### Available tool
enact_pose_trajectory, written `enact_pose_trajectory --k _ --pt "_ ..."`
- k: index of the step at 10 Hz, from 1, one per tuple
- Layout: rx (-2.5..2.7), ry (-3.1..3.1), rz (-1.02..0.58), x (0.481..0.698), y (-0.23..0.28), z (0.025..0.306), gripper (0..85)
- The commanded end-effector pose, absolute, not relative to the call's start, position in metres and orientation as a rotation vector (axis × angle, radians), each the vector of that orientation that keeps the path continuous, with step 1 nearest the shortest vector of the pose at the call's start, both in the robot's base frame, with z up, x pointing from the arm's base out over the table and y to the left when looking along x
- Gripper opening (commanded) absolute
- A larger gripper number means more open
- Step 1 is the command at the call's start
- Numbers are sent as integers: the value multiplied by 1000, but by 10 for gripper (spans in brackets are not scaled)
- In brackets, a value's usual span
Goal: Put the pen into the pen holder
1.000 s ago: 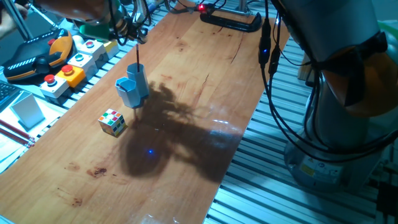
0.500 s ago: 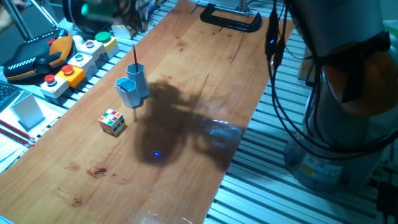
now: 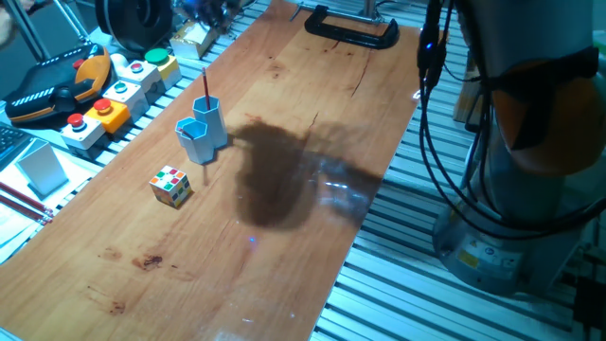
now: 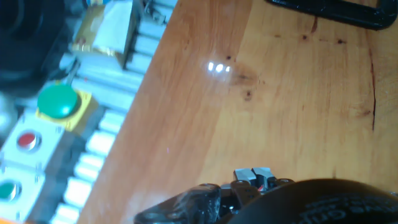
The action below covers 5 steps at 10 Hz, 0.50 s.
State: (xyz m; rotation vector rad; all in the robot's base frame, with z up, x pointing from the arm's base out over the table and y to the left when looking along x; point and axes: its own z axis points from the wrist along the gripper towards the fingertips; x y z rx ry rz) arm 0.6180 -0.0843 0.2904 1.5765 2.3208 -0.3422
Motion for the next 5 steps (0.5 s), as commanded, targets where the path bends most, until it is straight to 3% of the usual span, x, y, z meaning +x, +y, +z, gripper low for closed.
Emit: enact_pose_trajectory --k 1,5 --pt "1348 2530 -244 615 -85 298 7" --pt "1112 2750 -113 609 -83 311 7"
